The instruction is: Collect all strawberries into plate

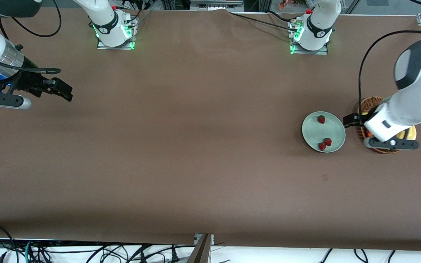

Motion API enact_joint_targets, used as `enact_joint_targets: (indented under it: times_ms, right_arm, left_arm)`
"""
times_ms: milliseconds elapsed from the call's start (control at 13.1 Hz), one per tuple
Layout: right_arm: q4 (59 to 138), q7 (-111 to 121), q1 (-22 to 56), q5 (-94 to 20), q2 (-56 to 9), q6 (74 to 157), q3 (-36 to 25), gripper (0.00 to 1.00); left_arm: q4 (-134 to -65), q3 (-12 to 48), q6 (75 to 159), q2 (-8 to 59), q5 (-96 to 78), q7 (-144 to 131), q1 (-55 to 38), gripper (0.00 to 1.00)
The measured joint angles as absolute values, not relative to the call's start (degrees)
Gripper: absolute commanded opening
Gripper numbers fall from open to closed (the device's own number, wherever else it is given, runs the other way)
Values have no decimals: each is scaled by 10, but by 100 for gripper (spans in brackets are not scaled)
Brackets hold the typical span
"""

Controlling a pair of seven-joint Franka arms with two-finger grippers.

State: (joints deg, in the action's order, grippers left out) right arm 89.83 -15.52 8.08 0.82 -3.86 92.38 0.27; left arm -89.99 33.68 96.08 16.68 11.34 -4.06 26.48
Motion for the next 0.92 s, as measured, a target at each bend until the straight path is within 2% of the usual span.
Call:
enact_joint_targets:
  times_ms: [230,383,612,918]
  right_arm:
    - [898,-155,81,8,-39,924,2,100]
    - [898,-155,81,8,-39,924,2,100]
    - [898,-155,81,8,-39,924,2,100]
    - [898,-155,81,8,-39,924,2,100]
  left_arm:
    - [-898,149,953,100,52,1,97,100]
    - [-904,74,940,69,46,1,2,100]
    - [-914,12,928,47,14,9,-45,100]
    - [-915,-7,899,38,10,18,-45,100]
